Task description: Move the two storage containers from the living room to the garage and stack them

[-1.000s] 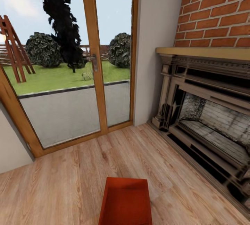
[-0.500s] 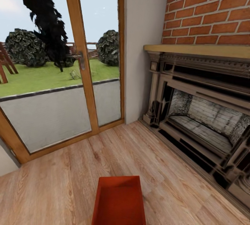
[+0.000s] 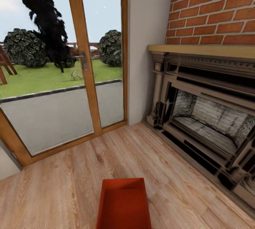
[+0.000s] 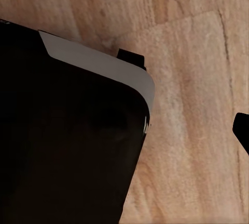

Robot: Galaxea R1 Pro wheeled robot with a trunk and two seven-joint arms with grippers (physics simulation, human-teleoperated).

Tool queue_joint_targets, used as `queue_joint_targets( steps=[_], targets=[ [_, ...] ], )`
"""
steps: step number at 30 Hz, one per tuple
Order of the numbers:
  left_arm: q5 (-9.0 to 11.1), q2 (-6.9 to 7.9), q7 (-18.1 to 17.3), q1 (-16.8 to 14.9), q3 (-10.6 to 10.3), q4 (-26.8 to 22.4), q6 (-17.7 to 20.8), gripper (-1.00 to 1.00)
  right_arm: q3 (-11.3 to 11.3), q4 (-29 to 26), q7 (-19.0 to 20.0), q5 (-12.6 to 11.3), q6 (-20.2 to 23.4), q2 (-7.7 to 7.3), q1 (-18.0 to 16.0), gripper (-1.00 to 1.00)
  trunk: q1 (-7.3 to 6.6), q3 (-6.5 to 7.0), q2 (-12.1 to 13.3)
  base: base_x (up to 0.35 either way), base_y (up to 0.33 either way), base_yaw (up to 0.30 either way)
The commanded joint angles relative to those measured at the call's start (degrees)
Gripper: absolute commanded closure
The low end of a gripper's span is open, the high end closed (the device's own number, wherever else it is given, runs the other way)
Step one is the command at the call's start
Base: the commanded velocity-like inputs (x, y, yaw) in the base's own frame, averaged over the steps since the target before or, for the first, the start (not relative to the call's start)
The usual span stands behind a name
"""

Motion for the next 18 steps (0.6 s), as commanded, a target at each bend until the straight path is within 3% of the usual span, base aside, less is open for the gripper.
queue_joint_targets(
  steps=[1,5,18],
  targets=[
    [0.2,-0.02,0.1,0.0,0.1,0.0,-0.1,-1.00,0.2,0.1,0.0,0.0,-0.3,0.00,-0.1,-1.00,-0.01,-0.05,0.0,-0.114,0.242,-0.001],
    [0.3,-0.01,0.1,0.0,0.1,0.0,-0.1,-1.00,0.4,0.1,0.0,0.3,-0.3,0.00,-0.1,-1.00,-0.01,-0.05,0.0,-0.100,0.192,0.000],
    [0.3,0.07,0.1,0.0,0.1,0.1,-0.1,-1.00,0.8,0.1,0.6,1.0,-0.5,-0.17,-0.1,-1.00,-0.01,-0.05,0.0,-0.003,0.006,0.059]
  ],
)
